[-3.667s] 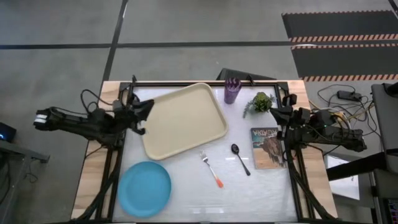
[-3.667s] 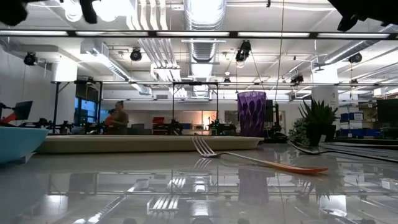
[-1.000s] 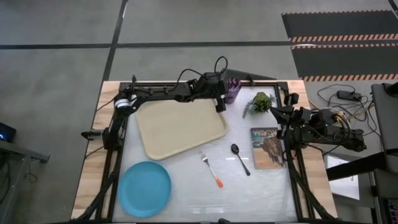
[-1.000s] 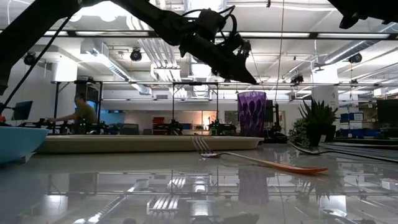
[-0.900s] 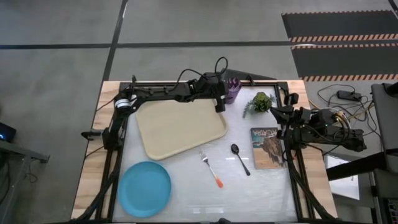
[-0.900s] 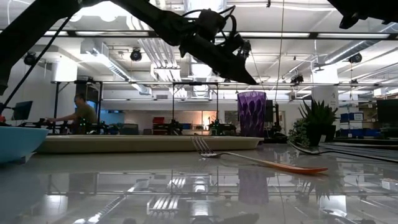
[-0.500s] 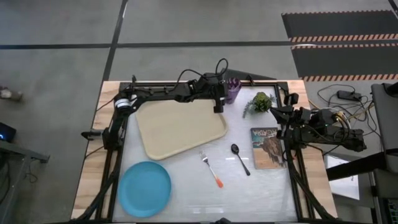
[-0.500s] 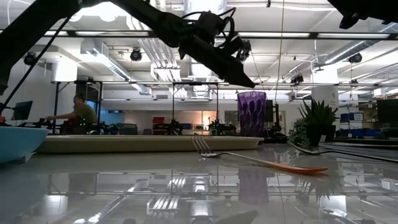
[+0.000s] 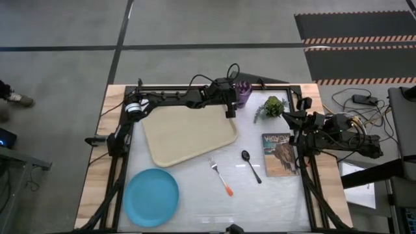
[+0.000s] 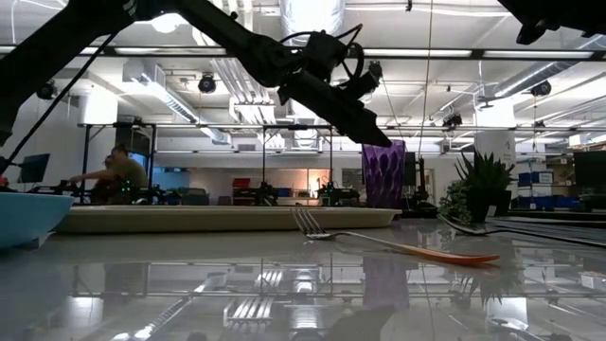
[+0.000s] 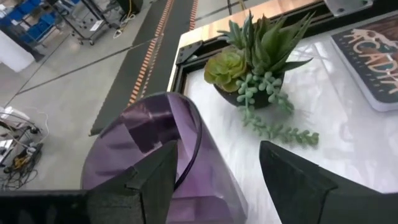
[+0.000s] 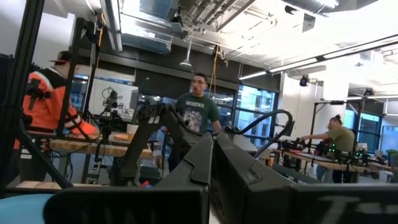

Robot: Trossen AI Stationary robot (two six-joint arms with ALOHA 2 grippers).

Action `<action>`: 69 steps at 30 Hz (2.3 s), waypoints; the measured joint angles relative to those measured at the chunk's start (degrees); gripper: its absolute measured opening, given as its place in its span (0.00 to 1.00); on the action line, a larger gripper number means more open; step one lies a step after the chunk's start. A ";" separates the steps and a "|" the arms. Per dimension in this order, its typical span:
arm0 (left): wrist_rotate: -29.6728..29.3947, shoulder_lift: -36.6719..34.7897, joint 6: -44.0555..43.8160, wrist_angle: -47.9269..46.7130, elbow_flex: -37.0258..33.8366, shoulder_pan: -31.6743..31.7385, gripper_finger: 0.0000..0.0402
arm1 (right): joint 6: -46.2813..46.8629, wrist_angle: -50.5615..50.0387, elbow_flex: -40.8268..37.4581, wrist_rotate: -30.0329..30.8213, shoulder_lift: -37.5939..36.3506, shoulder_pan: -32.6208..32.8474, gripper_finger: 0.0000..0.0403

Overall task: Pick and place plate/cup/fork/spoon on tray
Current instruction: Put the purple cup on the gray tray

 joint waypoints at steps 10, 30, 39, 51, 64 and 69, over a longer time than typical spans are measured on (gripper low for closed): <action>-0.51 0.00 -0.04 -0.38 0.02 0.00 0.50 | 0.01 -0.05 0.00 0.00 0.00 0.00 0.02; -1.67 -0.49 0.00 -0.80 0.09 -0.18 0.09 | 0.45 -0.04 0.00 -0.02 0.00 0.00 0.02; -1.36 -2.46 -0.04 -1.81 -0.12 -0.41 0.01 | 0.46 -0.08 0.00 -0.04 0.00 0.00 0.02; -6.56 -13.71 -2.82 -13.17 -0.15 -3.76 0.00 | 0.46 -1.31 0.00 -0.05 -0.02 0.00 0.02; -26.03 -33.49 -21.35 -25.72 -18.54 -11.31 0.00 | 1.55 -1.62 0.00 -0.03 -0.07 0.00 0.02; -29.85 -44.06 -33.33 -25.45 -31.94 -12.08 0.00 | 1.54 -1.60 0.00 -0.04 -0.07 0.00 0.02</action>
